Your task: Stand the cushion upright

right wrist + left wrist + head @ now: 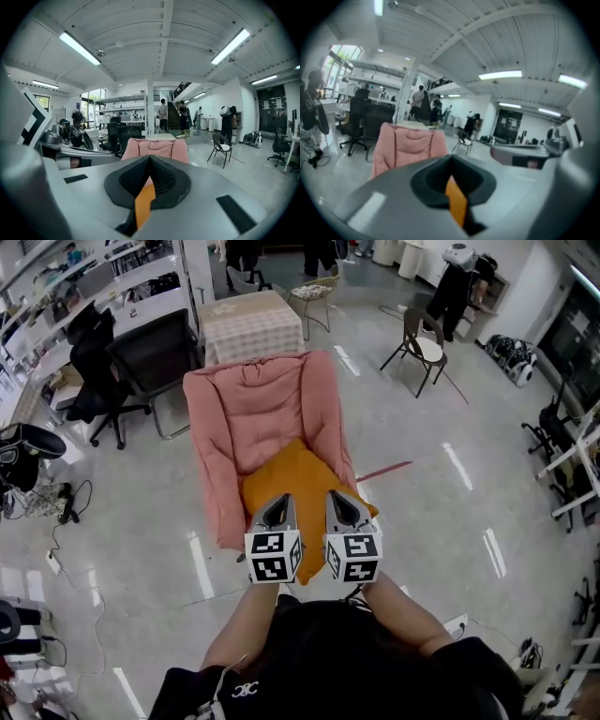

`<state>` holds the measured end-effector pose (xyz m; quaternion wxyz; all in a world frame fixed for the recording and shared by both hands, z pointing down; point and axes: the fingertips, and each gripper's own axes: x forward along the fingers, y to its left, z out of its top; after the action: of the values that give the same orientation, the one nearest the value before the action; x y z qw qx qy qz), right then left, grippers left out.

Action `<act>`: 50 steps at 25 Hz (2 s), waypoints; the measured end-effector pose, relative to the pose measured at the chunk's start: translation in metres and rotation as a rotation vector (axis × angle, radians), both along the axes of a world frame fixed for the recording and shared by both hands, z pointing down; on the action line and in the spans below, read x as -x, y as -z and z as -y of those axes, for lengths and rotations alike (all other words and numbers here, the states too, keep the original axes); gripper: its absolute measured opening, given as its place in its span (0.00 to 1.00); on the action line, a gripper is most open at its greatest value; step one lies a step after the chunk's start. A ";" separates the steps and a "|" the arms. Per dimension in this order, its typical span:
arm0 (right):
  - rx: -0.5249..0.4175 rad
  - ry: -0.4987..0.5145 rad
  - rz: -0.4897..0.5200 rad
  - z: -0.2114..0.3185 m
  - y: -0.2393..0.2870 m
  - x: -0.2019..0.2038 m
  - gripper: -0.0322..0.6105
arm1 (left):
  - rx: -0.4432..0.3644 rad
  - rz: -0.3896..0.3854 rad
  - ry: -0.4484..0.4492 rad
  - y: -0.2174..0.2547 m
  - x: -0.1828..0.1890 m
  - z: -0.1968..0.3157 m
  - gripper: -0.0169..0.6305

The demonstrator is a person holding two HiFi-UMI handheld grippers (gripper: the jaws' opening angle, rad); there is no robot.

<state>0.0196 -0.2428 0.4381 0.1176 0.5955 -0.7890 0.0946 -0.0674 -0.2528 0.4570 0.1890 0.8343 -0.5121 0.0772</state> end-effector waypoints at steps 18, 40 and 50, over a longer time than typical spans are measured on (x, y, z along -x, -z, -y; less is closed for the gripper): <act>0.150 -0.051 -0.091 0.062 -0.057 -0.018 0.05 | 0.152 0.103 -0.082 -0.101 -0.009 0.064 0.02; 0.361 0.141 -0.062 0.042 -0.139 -0.128 0.05 | 0.595 0.403 -0.201 -0.339 -0.096 -0.063 0.65; 0.349 0.153 -0.105 0.040 -0.132 -0.140 0.05 | 0.761 0.408 -0.184 -0.410 -0.100 -0.085 0.68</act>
<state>0.1598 -0.2828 0.5704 0.2671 0.5084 -0.7964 0.1896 0.0325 -0.1682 0.8671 0.3699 0.7150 -0.3979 0.4400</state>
